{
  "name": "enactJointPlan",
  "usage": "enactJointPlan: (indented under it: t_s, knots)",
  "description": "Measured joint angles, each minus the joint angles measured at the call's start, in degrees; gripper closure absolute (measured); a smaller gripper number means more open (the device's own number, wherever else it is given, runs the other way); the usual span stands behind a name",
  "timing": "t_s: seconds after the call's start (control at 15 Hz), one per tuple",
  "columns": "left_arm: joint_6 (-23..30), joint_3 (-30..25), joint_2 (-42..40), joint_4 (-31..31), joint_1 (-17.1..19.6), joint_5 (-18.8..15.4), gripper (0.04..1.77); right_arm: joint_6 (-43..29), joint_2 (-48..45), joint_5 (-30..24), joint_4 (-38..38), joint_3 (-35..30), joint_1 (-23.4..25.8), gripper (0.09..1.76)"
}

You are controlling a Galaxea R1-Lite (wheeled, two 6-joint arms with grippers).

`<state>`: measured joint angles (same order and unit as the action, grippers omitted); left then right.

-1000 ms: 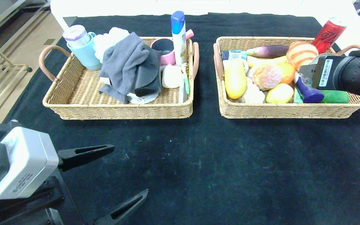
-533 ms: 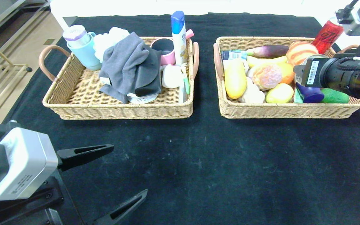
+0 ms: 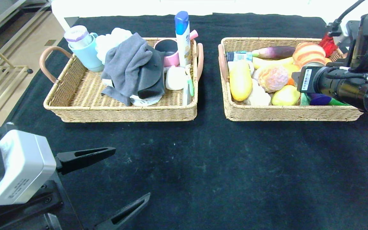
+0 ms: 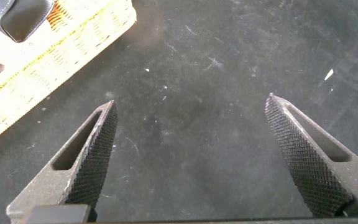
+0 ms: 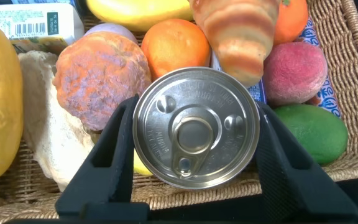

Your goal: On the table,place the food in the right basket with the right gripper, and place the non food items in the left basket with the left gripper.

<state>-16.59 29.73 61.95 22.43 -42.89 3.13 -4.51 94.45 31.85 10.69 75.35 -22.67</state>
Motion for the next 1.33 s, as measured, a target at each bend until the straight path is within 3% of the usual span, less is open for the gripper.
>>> enactJointPlan:
  t_s: [0.2,0.53,1.07,1.33]
  knots:
    - [-0.05,0.06,-0.13,0.02,0.0,0.02,0.09,0.0,0.33,0.0,0.17,0.0,0.05,0.5]
    - [-0.11,0.09,-0.24,0.0,0.0,0.0,0.09,0.05,0.48,-0.05,0.05,0.0,0.11,0.34]
    - [0.04,0.63,-0.41,0.0,0.26,0.34,0.09,0.46,-2.86,-0.13,-0.3,-2.32,-1.3,0.21]
    - [0.17,1.11,-0.74,0.0,0.89,0.91,0.09,2.15,-9.07,-3.91,-0.41,-9.42,-2.71,0.18]
